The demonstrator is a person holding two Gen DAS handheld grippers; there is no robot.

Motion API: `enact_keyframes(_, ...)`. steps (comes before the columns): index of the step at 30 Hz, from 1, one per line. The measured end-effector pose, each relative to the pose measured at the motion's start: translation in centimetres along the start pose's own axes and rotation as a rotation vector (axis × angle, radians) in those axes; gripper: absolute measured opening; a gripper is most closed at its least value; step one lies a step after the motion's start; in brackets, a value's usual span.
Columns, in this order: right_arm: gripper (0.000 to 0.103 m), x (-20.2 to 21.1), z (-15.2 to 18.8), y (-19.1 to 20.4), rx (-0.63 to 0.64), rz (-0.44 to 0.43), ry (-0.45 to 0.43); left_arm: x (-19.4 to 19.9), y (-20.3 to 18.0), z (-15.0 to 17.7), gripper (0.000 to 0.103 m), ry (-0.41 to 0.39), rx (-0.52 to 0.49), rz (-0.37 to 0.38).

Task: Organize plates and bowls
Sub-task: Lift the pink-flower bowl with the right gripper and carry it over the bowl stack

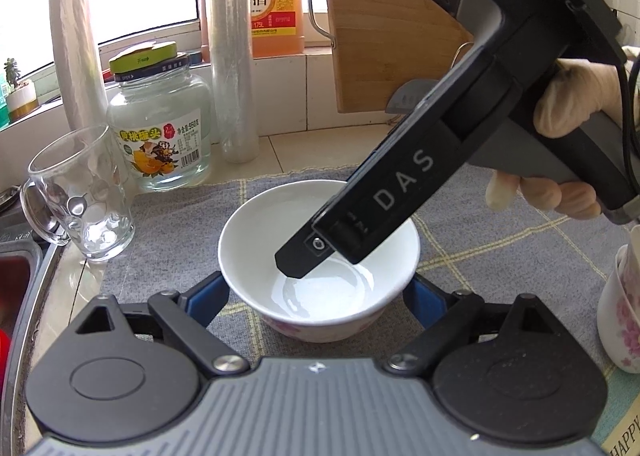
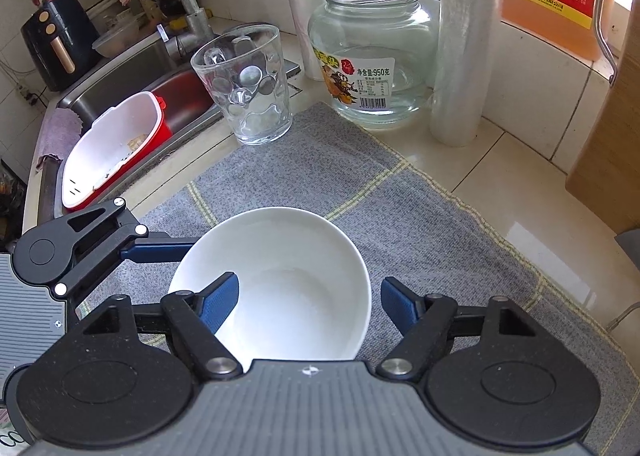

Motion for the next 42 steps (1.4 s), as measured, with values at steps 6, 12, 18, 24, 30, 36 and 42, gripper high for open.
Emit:
enact_keyframes(6, 0.08, -0.2, 0.0, 0.8, 0.012, -0.018, 0.002, 0.0, 0.0, -0.1, 0.093, -0.006, 0.004, 0.009)
enact_keyframes(12, 0.081, -0.1, 0.1, 0.9, 0.013, -0.025, -0.001, 0.0, -0.1, -0.1, 0.092, -0.008, 0.002, 0.012)
enact_keyframes(18, 0.081, 0.2, 0.3, 1.1, 0.014, -0.024, 0.001, 0.3, -0.2, 0.0, 0.092, 0.002, -0.001, 0.013)
enact_keyframes(24, 0.081, 0.9, 1.0, 1.5, -0.005, -0.03, 0.007, 1.4, -1.0, -0.2, 0.092, 0.001, -0.023, 0.021)
enact_keyframes(30, 0.081, 2.5, 2.1, 2.0, -0.019, -0.022, 0.003, 2.8, -2.1, -0.3, 0.092, -0.004, -0.051, 0.043)
enact_keyframes(36, 0.081, 4.8, 3.3, 2.6, -0.044, -0.028, -0.03, 4.1, -3.4, -0.3, 0.092, 0.0, -0.074, 0.063)
enact_keyframes(42, 0.079, 6.8, 4.6, 3.2, -0.05, -0.012, -0.065, 5.7, -4.9, -0.2, 0.092, 0.002, -0.091, 0.079)
Point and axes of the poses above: each gripper's, at about its wrist camera, not at the fingertips, and x roughly against the way its jaws point, y to its left, z to its underside, the point moved 10 cm from there along -x, roughly the way its jaws point, and after that the axes turned 8 degrees about y, right-handed, at the moved point
